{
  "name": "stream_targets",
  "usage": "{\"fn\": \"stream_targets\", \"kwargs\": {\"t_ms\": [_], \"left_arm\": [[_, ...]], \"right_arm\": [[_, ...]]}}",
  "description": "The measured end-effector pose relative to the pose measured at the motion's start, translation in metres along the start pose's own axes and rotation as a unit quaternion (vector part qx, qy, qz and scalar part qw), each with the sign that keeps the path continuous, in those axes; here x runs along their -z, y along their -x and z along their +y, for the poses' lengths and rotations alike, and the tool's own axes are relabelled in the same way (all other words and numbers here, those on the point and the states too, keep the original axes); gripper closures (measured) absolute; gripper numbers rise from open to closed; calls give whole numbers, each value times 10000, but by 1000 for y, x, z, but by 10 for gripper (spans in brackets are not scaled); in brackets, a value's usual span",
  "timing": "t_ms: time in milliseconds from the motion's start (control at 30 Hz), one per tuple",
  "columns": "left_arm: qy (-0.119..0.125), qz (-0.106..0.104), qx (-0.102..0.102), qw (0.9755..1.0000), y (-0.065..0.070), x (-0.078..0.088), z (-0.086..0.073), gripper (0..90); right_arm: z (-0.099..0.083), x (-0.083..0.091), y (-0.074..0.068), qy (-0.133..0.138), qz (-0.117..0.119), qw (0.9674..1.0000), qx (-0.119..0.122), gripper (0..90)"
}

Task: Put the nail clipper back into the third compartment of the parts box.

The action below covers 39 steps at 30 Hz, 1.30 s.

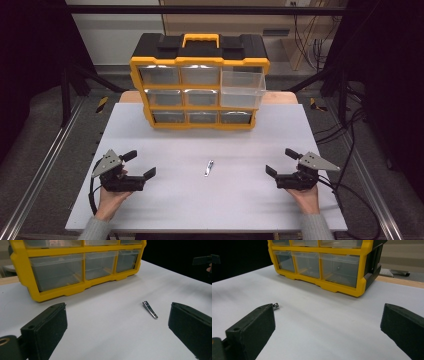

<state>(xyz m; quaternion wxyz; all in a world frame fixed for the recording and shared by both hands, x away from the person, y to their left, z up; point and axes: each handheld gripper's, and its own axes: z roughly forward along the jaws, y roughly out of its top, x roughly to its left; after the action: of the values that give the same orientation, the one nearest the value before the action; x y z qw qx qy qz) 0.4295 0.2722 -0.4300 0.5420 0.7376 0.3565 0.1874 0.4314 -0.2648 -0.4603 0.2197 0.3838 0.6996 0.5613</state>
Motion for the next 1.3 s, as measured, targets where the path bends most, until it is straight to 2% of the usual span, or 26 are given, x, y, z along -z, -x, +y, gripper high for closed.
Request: {"fn": "stream_targets", "kwargs": {"t_ms": [567, 1300], "left_arm": [[-199, -91, -37, 9998, 12, -19, 14, 18], [-525, -328, -223, 9978, 40, -62, 27, 15]], "right_arm": [[-1, -1, 0, -32, 11, 10000, 26, 4], [-1, -1, 0, -24, 18, 10000, -2, 4]]}}
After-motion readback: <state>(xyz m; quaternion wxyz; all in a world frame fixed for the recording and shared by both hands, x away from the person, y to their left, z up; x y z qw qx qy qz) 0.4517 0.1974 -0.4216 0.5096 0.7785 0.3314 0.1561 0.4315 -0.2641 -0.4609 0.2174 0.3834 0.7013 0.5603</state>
